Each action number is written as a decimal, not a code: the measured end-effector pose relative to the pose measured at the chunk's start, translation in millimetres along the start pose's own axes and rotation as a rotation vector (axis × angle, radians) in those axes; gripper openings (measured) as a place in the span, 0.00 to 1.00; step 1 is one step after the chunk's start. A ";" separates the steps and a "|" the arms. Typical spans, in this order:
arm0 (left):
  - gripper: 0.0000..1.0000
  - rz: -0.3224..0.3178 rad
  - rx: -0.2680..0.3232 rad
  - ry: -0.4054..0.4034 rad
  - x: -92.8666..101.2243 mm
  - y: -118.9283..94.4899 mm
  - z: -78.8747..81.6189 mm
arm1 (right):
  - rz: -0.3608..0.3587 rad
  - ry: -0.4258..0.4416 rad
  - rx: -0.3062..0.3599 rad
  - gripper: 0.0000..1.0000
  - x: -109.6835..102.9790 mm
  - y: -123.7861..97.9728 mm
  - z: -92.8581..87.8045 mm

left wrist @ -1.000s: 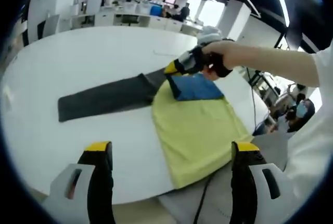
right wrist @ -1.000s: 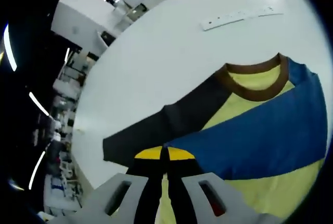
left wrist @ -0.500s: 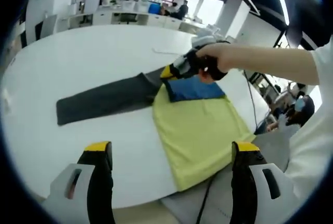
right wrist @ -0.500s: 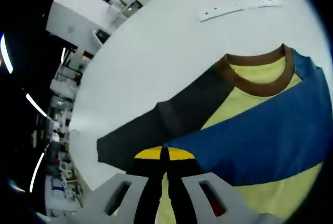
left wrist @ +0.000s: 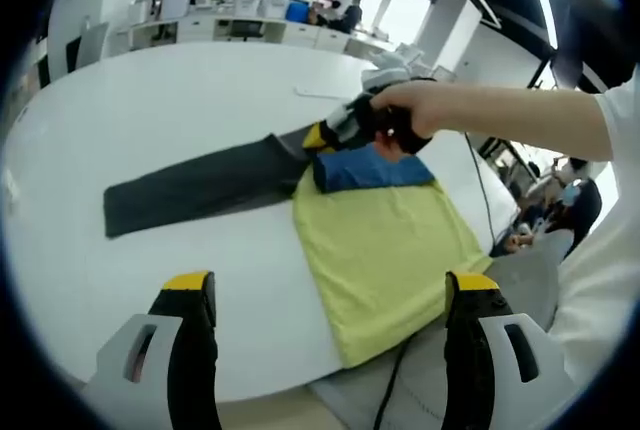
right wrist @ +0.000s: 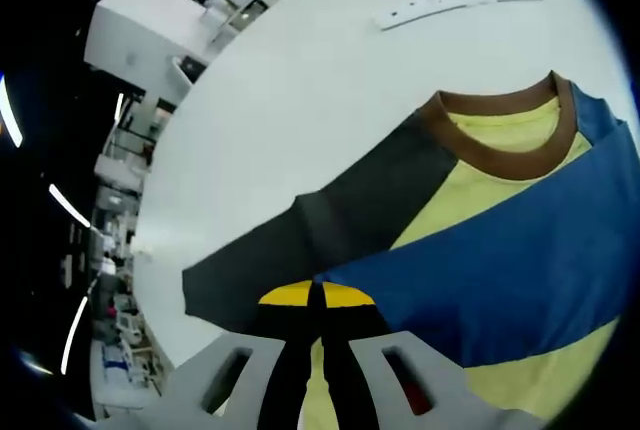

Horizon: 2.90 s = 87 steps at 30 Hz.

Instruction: Fold the garment on the visible template until the final outline fits inside the template.

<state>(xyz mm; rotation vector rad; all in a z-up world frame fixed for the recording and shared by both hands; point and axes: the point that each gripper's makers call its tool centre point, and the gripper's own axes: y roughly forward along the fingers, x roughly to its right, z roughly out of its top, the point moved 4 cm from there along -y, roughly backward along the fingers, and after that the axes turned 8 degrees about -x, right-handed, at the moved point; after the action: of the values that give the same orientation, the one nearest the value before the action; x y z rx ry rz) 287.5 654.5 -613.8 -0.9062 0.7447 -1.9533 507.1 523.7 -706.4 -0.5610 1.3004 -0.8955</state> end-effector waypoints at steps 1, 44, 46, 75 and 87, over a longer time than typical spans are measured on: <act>0.92 0.000 -0.002 0.000 -0.7 0.7 -0.4 | 0.000 0.001 -0.002 0.02 0.1 1.3 -0.6; 0.93 0.004 -0.032 -0.034 -15.4 8.0 -3.4 | 0.048 -0.010 -0.019 0.03 -3.9 30.8 4.2; 0.93 0.004 -0.033 -0.035 -15.3 8.0 -4.1 | 0.061 -0.019 -0.027 0.02 -6.4 31.6 1.5; 0.93 0.005 -0.012 0.014 3.4 -2.8 4.3 | 0.176 -0.424 0.072 0.15 -5.3 -22.6 -6.1; 0.93 0.010 -0.007 0.034 13.5 -8.1 6.0 | 0.185 -0.466 0.065 0.31 12.9 -51.7 -25.8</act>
<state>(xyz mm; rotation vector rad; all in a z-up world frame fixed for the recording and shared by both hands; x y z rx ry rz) 283.6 645.7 -600.0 -0.8741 0.7747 -1.9622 469.7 487.4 -678.4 -0.5488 0.8802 -0.6050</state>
